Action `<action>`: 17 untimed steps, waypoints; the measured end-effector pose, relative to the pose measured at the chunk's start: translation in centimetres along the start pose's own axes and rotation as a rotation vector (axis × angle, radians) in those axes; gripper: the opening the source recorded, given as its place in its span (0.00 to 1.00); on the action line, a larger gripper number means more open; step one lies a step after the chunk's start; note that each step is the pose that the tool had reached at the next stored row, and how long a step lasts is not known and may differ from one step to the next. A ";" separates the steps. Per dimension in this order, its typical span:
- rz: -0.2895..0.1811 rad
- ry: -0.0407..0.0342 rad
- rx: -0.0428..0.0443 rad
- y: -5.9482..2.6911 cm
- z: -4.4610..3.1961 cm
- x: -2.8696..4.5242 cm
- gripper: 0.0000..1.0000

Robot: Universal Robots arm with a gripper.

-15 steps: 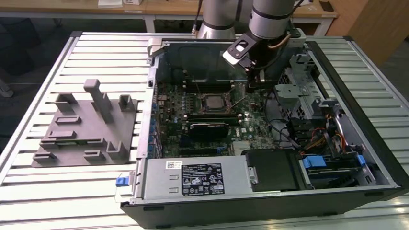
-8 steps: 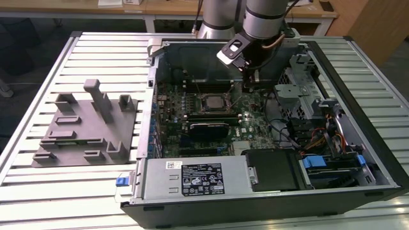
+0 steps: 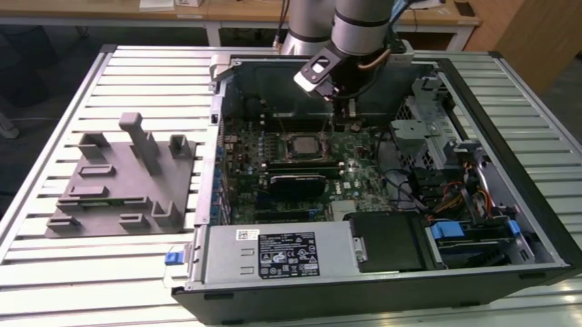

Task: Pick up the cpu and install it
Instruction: 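Close the cpu cover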

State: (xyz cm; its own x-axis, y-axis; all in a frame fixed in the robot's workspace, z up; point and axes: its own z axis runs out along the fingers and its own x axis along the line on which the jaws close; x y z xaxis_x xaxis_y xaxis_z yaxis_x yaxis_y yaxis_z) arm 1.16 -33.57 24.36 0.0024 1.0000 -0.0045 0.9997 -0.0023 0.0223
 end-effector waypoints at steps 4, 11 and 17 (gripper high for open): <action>0.003 0.0000 0.0000 -0.85 -0.02 0.00 0.11; 0.005 -0.0001 0.0001 -2.13 -0.05 0.00 0.11; 0.005 0.0001 0.0017 -2.16 -0.03 0.00 0.11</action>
State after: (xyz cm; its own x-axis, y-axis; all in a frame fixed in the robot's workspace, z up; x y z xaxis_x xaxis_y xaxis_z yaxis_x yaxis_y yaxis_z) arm -0.99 -33.57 24.34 0.0077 1.0000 -0.0042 0.9998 -0.0076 0.0207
